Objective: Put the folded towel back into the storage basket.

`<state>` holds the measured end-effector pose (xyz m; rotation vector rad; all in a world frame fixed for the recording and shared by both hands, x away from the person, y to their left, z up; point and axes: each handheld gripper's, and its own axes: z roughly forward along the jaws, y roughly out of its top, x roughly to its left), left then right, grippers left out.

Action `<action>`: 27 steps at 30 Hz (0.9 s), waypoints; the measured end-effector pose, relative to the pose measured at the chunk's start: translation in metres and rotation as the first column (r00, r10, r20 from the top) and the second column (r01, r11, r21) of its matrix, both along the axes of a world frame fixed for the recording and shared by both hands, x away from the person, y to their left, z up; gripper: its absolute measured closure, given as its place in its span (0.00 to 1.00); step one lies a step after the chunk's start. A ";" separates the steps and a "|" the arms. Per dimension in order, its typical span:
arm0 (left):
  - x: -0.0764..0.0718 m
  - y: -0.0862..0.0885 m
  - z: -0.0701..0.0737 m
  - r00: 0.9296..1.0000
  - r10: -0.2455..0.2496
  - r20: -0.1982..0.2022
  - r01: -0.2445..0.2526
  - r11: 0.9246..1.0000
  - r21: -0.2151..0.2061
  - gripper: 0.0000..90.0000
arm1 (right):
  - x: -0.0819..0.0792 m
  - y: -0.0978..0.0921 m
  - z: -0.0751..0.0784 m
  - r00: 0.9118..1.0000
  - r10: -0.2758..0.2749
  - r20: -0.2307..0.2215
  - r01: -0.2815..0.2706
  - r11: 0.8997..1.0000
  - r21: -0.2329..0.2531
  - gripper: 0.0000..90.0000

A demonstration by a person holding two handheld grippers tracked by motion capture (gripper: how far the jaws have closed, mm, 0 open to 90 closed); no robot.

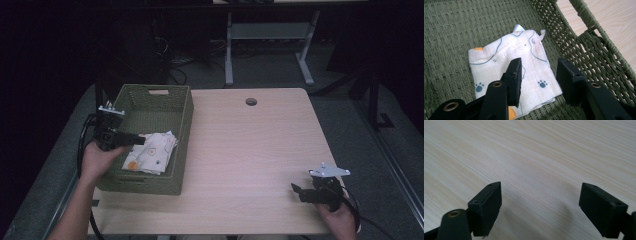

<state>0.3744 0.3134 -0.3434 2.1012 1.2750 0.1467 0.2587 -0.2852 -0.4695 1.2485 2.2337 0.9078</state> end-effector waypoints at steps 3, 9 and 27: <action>-0.003 -0.004 0.002 1.000 -0.004 0.009 0.004 1.000 0.001 0.60 | -0.001 0.000 0.000 1.000 0.002 0.005 -0.002 1.000 0.001 0.20; -0.008 -0.013 0.008 0.999 -0.019 0.032 0.018 1.000 0.016 0.53 | -0.002 -0.002 0.001 1.000 -0.005 0.007 0.005 1.000 0.008 0.20; -0.012 -0.020 0.012 0.999 -0.011 0.050 0.011 1.000 0.008 0.44 | -0.003 -0.003 0.002 1.000 -0.009 0.013 0.009 1.000 0.011 0.20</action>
